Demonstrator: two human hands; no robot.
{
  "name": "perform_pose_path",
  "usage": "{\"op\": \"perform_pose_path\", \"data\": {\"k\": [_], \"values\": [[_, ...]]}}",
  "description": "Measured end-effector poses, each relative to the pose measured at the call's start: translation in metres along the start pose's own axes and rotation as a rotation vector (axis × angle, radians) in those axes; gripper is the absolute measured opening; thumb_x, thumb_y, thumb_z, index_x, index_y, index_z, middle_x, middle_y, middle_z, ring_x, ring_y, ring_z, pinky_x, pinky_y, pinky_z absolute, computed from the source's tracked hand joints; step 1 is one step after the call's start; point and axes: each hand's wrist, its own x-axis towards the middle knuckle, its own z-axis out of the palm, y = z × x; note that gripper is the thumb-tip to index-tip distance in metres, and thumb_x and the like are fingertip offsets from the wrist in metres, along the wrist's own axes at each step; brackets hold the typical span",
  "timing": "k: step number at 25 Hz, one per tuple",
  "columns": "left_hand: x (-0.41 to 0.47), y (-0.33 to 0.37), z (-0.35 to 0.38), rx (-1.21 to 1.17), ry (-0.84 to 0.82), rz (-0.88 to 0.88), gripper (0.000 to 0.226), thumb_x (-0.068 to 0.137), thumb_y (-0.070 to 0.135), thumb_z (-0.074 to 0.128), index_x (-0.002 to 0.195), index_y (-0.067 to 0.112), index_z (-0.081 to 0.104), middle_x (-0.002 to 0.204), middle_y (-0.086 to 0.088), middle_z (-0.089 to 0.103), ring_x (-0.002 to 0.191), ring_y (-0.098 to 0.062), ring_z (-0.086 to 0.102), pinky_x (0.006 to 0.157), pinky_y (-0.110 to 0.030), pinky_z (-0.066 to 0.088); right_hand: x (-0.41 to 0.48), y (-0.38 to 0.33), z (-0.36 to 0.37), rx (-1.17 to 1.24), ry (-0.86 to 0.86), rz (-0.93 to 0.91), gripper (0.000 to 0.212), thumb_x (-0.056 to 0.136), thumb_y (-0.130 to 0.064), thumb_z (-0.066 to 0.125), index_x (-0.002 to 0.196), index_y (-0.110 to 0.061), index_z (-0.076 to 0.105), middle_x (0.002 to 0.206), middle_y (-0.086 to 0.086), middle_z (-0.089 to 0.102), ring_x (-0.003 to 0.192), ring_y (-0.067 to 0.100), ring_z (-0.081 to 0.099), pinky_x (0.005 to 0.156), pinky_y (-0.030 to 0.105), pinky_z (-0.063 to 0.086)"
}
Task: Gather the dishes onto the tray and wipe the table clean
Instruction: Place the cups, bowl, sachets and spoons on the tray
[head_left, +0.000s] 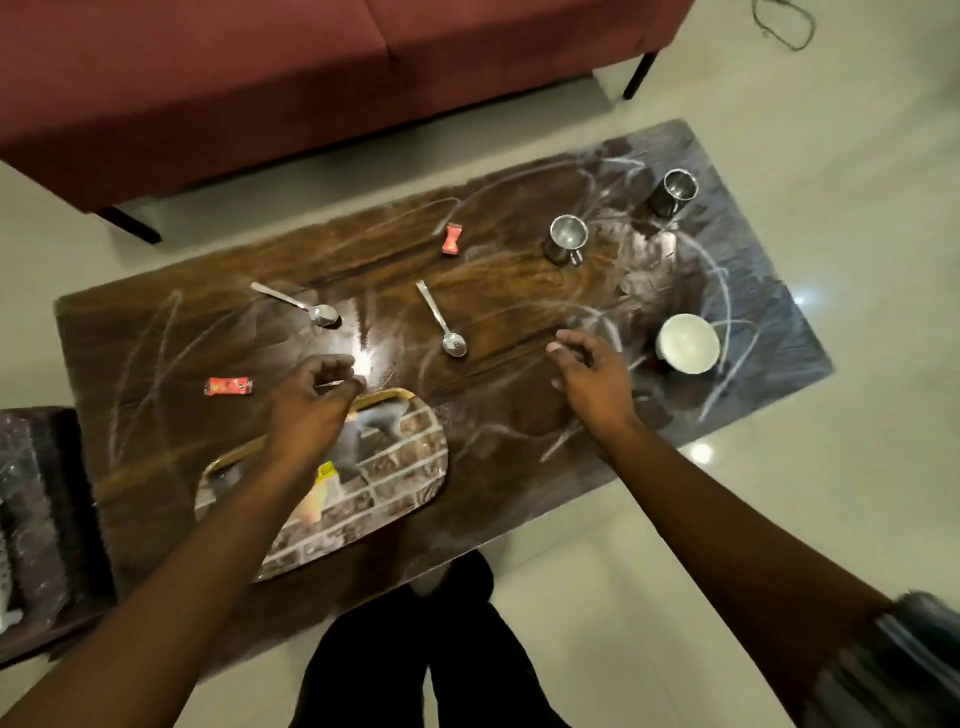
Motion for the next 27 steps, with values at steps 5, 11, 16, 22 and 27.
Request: {"op": "perform_pose_path", "data": {"k": [5, 11, 16, 22, 27], "values": [[0.039, 0.052, 0.06, -0.046, -0.136, -0.004, 0.016, 0.093, 0.017, 0.075, 0.098, 0.032, 0.074, 0.106, -0.004, 0.077, 0.097, -0.021, 0.07, 0.098, -0.05, 0.059, 0.05, -0.021, -0.036, -0.029, 0.092, -0.014, 0.029, 0.1, -0.022, 0.073, 0.126, -0.009, 0.073, 0.116, 0.007, 0.078, 0.101, 0.013, 0.073, 0.099, 0.034, 0.06], [0.088, 0.081, 0.154, -0.174, -0.179, -0.069, 0.034, 0.103, 0.011, 0.07, 0.136, 0.013, 0.067, 0.11, -0.006, 0.069, 0.088, -0.02, 0.067, 0.079, -0.035, 0.058, 0.155, -0.004, -0.054, 0.069, 0.071, 0.024, 0.036, 0.1, -0.025, 0.074, 0.133, -0.013, 0.07, 0.124, 0.002, 0.075, 0.116, 0.014, 0.071, 0.108, 0.036, 0.056], [0.137, 0.084, 0.247, -0.371, -0.096, -0.194, 0.047, 0.103, 0.019, 0.073, 0.148, 0.017, 0.06, 0.132, -0.007, 0.072, 0.127, -0.023, 0.07, 0.106, -0.037, 0.057, 0.258, 0.018, -0.042, 0.133, -0.07, 0.016, 0.041, 0.099, -0.025, 0.074, 0.138, -0.014, 0.065, 0.132, 0.007, 0.073, 0.123, 0.019, 0.071, 0.108, 0.039, 0.057], [0.178, 0.095, 0.338, -0.565, -0.119, -0.264, 0.048, 0.106, 0.018, 0.069, 0.152, 0.02, 0.058, 0.144, -0.006, 0.072, 0.139, -0.025, 0.064, 0.12, -0.041, 0.05, 0.322, 0.023, -0.033, 0.084, -0.144, -0.029, 0.03, 0.104, -0.029, 0.067, 0.134, -0.022, 0.067, 0.121, -0.004, 0.074, 0.101, 0.007, 0.074, 0.065, 0.016, 0.058], [0.192, 0.092, 0.371, -0.555, -0.07, -0.188, 0.04, 0.107, 0.018, 0.065, 0.147, 0.018, 0.067, 0.143, 0.001, 0.073, 0.132, -0.012, 0.068, 0.116, -0.033, 0.053, 0.329, 0.023, -0.025, 0.031, -0.226, -0.022, 0.023, 0.111, -0.036, 0.054, 0.116, -0.033, 0.076, 0.109, -0.005, 0.081, 0.107, 0.014, 0.077, 0.082, 0.034, 0.066]]}}
